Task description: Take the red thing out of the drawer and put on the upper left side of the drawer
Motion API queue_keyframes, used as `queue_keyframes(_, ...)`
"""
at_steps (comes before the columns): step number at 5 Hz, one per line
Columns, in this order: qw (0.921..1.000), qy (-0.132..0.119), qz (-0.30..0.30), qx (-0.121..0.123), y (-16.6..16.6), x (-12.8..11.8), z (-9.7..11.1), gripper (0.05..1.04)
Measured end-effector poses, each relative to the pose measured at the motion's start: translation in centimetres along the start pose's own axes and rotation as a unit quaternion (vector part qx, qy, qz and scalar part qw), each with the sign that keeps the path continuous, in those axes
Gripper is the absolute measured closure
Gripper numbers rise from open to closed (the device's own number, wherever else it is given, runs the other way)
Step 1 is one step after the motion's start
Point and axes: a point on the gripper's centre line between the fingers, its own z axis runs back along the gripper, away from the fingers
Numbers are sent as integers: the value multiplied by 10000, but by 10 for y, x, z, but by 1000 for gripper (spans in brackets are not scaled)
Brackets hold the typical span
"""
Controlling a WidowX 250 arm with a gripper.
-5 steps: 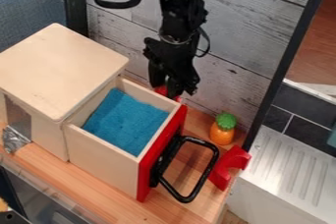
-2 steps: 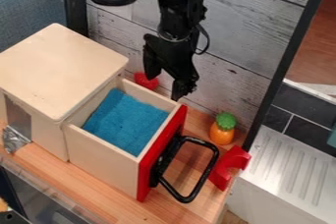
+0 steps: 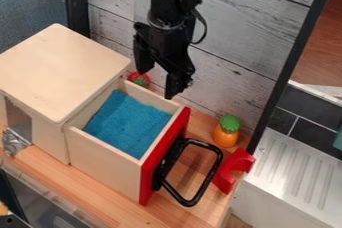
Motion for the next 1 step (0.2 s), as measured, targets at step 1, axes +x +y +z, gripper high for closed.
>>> queue_keyframes(1,9995,175,-47,-246,-7,-10,21,83)
